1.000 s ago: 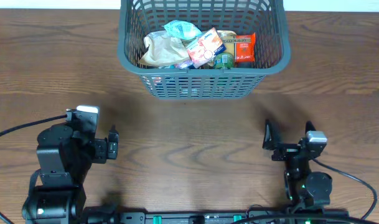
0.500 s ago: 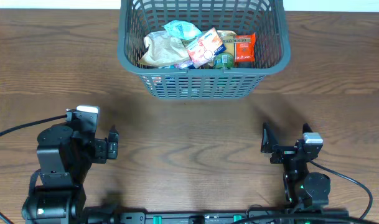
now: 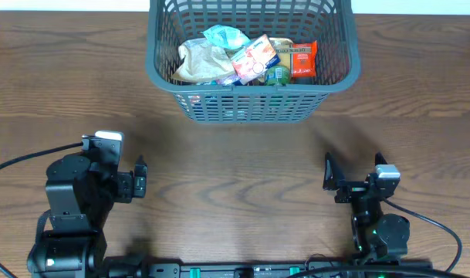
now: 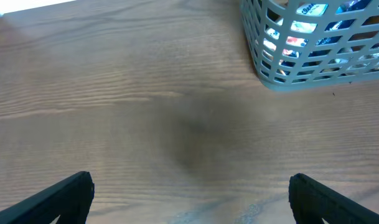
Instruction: Pack container
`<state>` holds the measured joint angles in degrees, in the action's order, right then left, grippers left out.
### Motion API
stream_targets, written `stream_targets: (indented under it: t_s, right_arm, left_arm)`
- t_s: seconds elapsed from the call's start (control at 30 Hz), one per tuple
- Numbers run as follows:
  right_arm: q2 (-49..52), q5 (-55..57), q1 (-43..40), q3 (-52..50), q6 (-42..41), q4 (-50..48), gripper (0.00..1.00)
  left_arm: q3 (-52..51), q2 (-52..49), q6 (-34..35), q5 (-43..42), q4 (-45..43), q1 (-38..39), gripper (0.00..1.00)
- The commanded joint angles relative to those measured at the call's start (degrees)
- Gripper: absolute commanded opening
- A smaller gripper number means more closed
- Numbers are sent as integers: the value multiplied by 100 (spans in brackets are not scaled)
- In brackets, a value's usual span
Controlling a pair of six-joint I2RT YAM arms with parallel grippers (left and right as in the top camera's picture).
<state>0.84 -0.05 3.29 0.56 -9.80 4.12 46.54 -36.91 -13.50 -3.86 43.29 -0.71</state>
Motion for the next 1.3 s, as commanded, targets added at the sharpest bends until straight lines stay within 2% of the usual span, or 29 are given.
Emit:
stream_targets:
  t_s: [0.0, 0.6, 0.8, 0.9, 1.03, 1.27]
  right_arm:
    - [-55, -35, 11, -24, 42, 15, 99]
    - [-55, -37, 11, -24, 42, 15, 99]
    - [-55, -35, 11, -24, 42, 15, 99]
    - [-55, -35, 11, -24, 42, 15, 99]
    - [-55, -35, 11, -24, 42, 15, 99]
    - [-55, -37, 11, -24, 42, 15, 99]
  left_arm:
    - [4, 20, 33, 61, -4, -24, 99]
    - [4, 57, 31, 98, 44, -24, 99]
    - [-35, 1045, 76, -214, 1222, 52, 98]
    - [-225, 1690, 79, -509, 1410, 85, 99]
    - [-916, 2435, 245, -603, 907, 96, 99]
    - [-2697, 3241, 719, -601, -1408, 181, 99]
